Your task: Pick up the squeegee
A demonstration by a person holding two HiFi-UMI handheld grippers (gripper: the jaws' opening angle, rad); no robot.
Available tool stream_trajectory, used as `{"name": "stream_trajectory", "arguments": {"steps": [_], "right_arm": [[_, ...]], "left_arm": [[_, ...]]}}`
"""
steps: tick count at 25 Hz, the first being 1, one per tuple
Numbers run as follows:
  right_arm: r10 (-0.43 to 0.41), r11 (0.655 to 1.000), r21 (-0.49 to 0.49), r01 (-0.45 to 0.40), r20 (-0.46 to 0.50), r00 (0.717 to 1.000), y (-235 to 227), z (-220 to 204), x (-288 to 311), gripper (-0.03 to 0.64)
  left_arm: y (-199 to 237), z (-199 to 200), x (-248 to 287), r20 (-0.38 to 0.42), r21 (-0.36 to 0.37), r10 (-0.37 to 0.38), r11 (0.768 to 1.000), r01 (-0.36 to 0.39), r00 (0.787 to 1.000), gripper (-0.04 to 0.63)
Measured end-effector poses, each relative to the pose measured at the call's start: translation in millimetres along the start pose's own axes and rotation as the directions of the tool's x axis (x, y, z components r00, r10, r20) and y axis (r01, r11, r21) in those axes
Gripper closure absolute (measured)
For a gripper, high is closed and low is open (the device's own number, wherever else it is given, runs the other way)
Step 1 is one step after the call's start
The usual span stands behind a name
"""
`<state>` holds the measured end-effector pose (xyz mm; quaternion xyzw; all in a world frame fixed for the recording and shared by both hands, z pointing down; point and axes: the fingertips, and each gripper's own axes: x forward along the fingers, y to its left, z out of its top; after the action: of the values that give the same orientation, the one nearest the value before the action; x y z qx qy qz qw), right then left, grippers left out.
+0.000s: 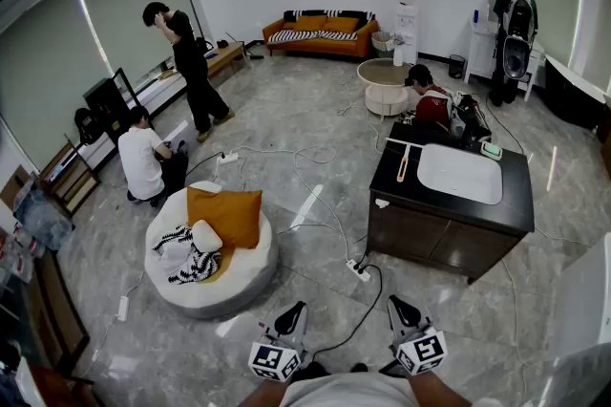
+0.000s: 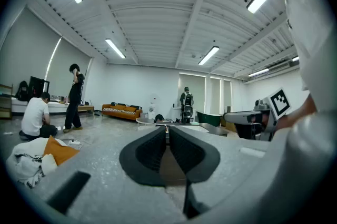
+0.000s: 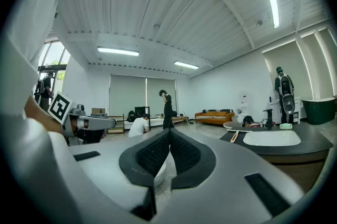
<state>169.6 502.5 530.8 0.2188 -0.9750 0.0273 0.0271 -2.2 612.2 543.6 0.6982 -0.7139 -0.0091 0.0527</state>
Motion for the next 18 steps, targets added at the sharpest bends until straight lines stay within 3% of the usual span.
{"name": "stream_trajectory", "arguments": {"steps": [18], "right_arm": [[0.026,0.999,0.045,-0.029,0.066,0.997,-19.4,-0.2,-20.1,0.601]], "left_arm": [[-27.9,3.9,9.0,-0.008,0.017,-0.001,1.000,0.002,1.000,0.578]]}}
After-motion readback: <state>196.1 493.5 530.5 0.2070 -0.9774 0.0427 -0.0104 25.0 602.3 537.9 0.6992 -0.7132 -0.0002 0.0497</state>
